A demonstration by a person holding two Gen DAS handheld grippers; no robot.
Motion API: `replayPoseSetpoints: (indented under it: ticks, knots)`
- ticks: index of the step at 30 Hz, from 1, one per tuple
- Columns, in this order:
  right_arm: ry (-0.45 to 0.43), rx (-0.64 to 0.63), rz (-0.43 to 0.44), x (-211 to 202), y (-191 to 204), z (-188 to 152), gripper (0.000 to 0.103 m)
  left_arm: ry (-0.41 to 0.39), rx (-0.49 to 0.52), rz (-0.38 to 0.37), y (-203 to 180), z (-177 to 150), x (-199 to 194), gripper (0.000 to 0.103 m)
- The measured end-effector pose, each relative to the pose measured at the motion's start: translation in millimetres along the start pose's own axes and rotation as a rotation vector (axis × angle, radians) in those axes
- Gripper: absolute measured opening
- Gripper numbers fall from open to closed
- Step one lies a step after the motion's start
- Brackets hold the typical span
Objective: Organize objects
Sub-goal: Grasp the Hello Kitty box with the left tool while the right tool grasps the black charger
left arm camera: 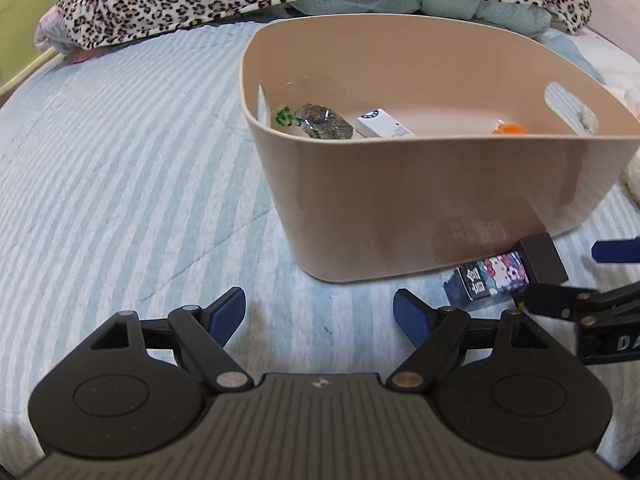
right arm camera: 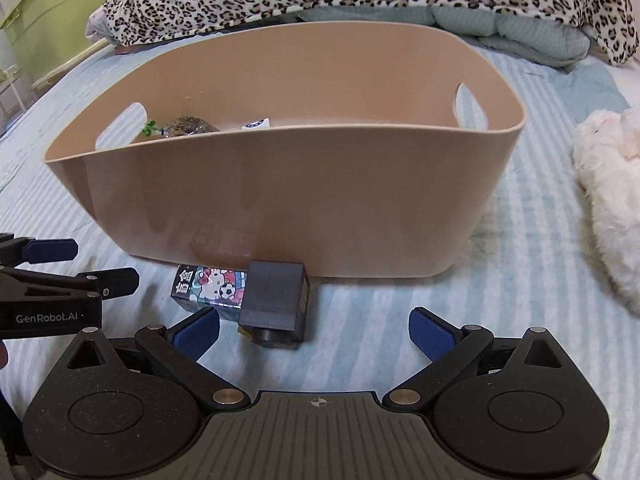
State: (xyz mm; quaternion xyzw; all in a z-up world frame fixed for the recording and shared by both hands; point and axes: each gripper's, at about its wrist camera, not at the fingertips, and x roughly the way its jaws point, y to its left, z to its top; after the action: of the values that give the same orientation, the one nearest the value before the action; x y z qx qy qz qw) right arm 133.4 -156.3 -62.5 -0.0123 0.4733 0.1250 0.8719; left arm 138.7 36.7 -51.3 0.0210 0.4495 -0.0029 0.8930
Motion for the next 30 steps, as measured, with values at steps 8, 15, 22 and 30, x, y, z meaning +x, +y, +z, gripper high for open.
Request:
replayPoseSetpoints:
  ticks: [8, 15, 22, 30]
  knots:
    - [0.002, 0.015, -0.047, 13.2, -10.8, -3.0, 0.097, 0.005, -0.024, -0.026, 0.5, 5.7, 1.7, 0.082]
    - [-0.024, -0.019, -0.091, 15.3, -13.5, -6.8, 0.091, 0.000, -0.034, -0.054, -3.7, 8.5, -0.4, 0.082]
    - [-0.018, -0.004, -0.109, 13.3, -25.7, -12.4, 0.091, 0.011, -0.043, -0.100, -21.1, 13.1, -3.1, 0.082]
    - [0.001, 0.021, -0.084, 8.8, -44.5, -22.4, 0.092, 0.017, -0.048, -0.124, -55.0, 20.0, -2.7, 0.082]
